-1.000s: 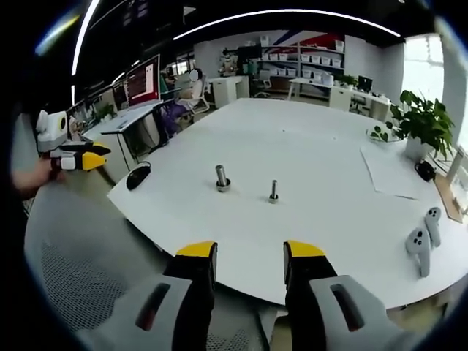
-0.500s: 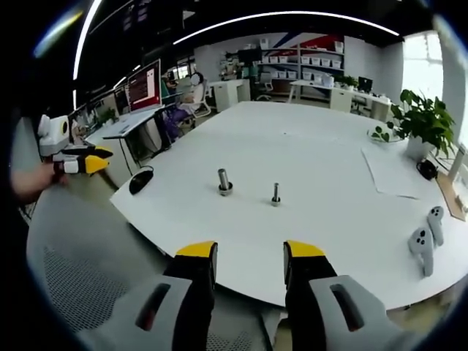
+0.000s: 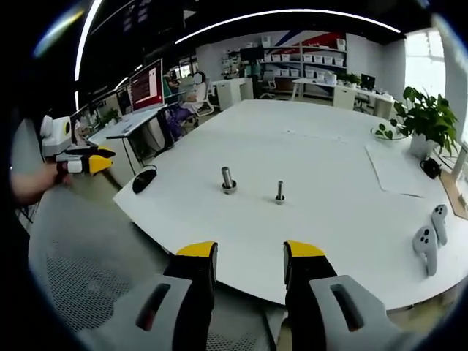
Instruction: Place the washer onto the threaded stud by aligning its center hole with the stud, sliding it down to the base, and recovering from edge contact or off-axis alignment until the washer reaches the visible bottom stop.
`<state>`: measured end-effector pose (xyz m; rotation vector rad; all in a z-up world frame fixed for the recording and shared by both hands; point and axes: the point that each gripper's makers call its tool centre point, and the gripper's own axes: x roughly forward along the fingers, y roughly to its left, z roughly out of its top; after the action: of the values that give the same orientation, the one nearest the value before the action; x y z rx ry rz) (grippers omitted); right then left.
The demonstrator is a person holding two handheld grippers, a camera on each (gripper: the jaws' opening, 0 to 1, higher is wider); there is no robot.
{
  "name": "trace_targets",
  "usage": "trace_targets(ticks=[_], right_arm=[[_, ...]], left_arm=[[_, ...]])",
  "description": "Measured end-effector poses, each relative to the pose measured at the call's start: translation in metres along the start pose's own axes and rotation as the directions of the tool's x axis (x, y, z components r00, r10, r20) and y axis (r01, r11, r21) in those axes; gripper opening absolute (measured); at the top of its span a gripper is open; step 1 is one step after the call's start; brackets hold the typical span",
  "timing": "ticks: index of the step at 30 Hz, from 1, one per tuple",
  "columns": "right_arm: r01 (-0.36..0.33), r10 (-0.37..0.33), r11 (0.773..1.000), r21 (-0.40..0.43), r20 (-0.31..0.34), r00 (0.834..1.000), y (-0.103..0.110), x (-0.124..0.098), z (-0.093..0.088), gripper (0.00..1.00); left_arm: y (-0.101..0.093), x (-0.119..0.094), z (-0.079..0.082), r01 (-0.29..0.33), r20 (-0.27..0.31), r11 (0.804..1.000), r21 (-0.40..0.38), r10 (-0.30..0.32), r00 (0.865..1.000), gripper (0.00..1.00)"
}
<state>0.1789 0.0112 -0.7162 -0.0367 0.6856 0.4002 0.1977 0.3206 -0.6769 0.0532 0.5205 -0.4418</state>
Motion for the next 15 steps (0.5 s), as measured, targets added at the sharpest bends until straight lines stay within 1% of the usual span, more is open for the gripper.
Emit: trace_targets(ticks=[4,10,12,15], right_arm=[[-0.003,0.003,1.000,0.002,0.006,1.000,-0.0007,0.0007,0.0010,0.39],[0.005,-0.005,1.000,0.003,0.011,1.000,-0.0026,-0.0001,0.0009,0.39],[0.004,-0.004,1.000,-0.001,0.003,1.000,-0.0013,0.0007,-0.0010,0.39],[0.004,-0.004,1.000,-0.011,-0.011,1.000,-0.0017,0.0014,-0.0035,0.39]], left_arm=[[0.0018,0.0000,-0.0001,-0.005,-0.001,1.000,-0.004,0.005,1.000,0.35],[-0.0022,0.0009,-0.0009,0.011,-0.008,1.000,0.007,-0.011,1.000,0.35],[-0.0035,0.0010,-0.0019,0.017,-0.013,1.000,0.008,-0.017,1.000,0.35],[-0.0053,0.0008,-0.0003,0.025,-0.005,1.000,0.013,-0.025,1.000,0.34]])
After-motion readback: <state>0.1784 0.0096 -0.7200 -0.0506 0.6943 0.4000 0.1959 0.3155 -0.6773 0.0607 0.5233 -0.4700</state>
